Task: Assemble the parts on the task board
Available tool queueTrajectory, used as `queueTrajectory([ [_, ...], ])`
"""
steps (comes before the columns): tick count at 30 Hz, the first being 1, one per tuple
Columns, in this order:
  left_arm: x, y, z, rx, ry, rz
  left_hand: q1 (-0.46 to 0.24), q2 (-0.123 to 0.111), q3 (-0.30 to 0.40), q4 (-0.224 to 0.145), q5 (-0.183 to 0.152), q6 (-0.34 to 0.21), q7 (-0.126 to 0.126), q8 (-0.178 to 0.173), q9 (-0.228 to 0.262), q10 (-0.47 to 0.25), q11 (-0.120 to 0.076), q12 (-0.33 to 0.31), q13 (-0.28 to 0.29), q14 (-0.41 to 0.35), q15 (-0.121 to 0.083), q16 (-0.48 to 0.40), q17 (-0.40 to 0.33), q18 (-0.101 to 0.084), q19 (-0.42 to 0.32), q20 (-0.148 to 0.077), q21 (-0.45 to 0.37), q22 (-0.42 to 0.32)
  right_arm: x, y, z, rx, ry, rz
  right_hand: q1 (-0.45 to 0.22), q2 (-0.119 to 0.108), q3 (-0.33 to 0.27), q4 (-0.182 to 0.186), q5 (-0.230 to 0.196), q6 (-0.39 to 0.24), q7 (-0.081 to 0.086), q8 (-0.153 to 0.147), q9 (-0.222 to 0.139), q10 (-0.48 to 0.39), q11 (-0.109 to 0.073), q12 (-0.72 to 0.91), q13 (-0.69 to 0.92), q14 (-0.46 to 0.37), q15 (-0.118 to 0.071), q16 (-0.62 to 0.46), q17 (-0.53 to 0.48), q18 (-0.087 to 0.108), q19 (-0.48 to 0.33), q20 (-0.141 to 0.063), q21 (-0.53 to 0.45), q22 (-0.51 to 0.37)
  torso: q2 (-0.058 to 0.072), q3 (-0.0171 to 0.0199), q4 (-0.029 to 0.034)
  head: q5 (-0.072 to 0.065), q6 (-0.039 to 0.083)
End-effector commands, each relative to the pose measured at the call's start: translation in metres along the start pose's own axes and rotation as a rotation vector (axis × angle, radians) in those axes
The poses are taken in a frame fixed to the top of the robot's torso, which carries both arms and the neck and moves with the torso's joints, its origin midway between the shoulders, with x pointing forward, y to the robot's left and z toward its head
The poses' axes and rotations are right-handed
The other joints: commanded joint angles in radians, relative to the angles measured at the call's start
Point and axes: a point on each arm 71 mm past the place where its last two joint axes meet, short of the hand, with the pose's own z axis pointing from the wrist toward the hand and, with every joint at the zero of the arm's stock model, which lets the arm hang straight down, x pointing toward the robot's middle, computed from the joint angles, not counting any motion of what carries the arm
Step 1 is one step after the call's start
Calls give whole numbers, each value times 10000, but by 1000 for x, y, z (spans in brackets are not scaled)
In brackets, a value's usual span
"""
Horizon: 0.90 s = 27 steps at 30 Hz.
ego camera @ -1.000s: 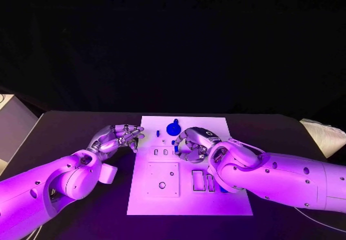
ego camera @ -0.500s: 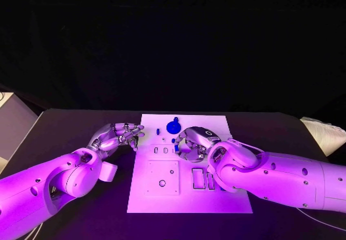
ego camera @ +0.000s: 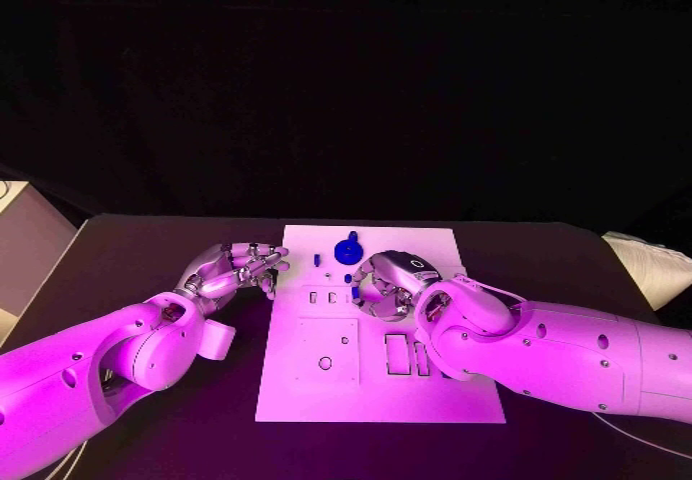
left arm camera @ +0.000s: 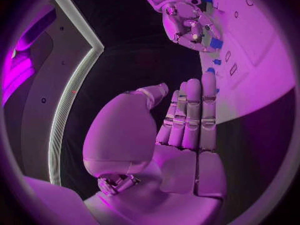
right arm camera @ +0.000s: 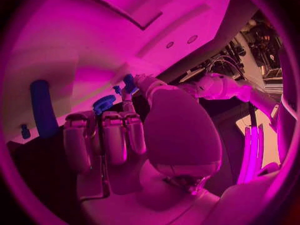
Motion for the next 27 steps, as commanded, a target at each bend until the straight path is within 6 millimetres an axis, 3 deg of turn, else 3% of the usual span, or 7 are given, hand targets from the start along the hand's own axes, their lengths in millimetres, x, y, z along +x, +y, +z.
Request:
queueTrajectory([
  [1,2,-1,0,54,218,-107,-80,-3,4,-54,26,-9,-52,-6,9,-19,-6,41,14,49,10,34,12,65,6,-35,32,16,0,0,1,-43,-140,-283,-87,-69,37,-18,23,-5,-39,64,11,966,-37,2,2560,922,-87,22,2049,-169,980,-69,-16,2449,-7,1,8,-6,-22],
  [27,2,-1,0,37,222,-105,-82,-4,5,-57,26,-10,-52,-8,10,-23,-5,43,17,45,12,35,14,65,0,-34,39,20,3,0,3,-22,-117,-389,-365,-284,-59,24,-252,-87,-11,91,19,945,-7,-22,2540,924,-61,20,2053,-169,980,-53,-18,2449,-18,-2,-5,0,-53],
])
